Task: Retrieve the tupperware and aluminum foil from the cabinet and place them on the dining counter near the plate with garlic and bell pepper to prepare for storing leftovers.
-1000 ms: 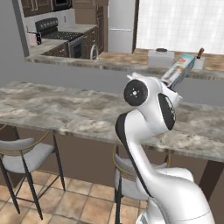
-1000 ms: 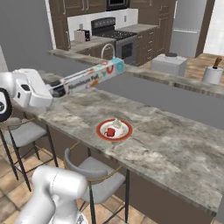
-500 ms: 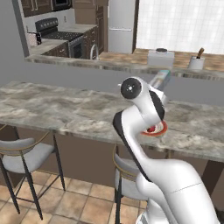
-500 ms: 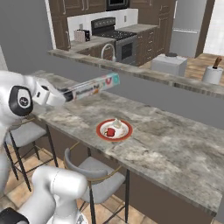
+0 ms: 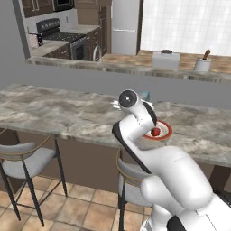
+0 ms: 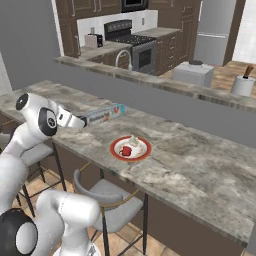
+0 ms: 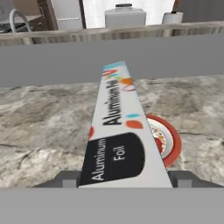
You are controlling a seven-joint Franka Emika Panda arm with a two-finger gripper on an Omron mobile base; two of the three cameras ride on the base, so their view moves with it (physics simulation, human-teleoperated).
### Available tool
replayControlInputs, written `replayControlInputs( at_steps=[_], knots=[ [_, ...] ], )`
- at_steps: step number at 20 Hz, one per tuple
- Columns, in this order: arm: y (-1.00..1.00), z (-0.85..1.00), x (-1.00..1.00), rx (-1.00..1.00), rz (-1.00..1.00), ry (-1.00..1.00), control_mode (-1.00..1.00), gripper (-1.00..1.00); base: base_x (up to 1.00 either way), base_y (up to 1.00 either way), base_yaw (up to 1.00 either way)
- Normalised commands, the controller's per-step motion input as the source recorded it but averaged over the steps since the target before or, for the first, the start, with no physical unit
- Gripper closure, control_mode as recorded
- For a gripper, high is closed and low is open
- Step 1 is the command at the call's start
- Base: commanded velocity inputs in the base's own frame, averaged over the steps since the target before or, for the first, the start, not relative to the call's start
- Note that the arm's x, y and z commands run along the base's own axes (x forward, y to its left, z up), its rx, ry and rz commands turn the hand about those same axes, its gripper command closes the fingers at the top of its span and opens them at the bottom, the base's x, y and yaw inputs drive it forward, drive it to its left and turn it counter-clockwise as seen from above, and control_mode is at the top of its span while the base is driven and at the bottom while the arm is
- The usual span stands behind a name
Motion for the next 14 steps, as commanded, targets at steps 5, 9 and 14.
replayControlInputs(
  at_steps=[5, 9, 14],
  knots=[
    [0.07, -0.57, 0.66, 0.02, 0.03, -0.01, -1.0, 1.0, 0.0, 0.0, 0.0],
    [0.0, -0.59, 0.69, 0.0, 0.0, 0.0, -1.0, 1.0, 0.0, 0.0, 0.0],
    [0.04, -0.48, 0.61, 0.0, 0.0, 0.0, -1.0, 1.0, 0.0, 0.0, 0.0]
  ],
)
